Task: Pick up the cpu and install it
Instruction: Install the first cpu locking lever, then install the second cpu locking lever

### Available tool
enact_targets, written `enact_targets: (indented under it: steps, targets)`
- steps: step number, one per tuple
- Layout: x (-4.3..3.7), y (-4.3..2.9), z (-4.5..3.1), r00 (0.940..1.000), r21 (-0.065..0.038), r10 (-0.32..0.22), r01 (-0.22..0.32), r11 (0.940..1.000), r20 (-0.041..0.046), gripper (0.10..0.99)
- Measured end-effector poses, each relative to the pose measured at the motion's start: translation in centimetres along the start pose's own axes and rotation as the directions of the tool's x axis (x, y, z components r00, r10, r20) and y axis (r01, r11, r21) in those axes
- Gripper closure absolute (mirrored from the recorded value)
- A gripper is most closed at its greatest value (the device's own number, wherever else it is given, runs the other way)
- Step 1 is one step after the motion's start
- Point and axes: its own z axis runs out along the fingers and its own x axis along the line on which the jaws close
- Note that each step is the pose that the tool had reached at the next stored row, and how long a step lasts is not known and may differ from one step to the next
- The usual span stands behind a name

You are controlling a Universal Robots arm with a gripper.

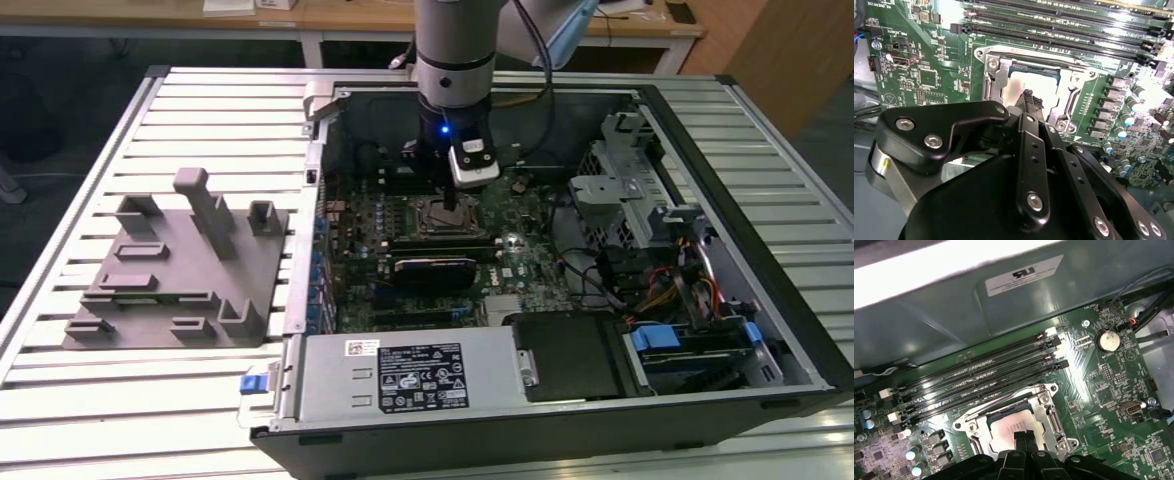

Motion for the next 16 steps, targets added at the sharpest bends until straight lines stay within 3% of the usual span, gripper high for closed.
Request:
enact_targets:
  steps: [3,9,16]
  targets:
    - [-0.01,0.01,-0.21,1.0000,0.000,0.000,0.000,1.0000,0.0000,0.980]
    - [-0.09,0.06,-1.41,1.0000,0.000,0.000,0.000,1.0000,0.0000,0.980]
    - [-0.11,0.07,-1.64,1.0000,0.000,0.000,0.000,1.0000,0.0000,0.980]
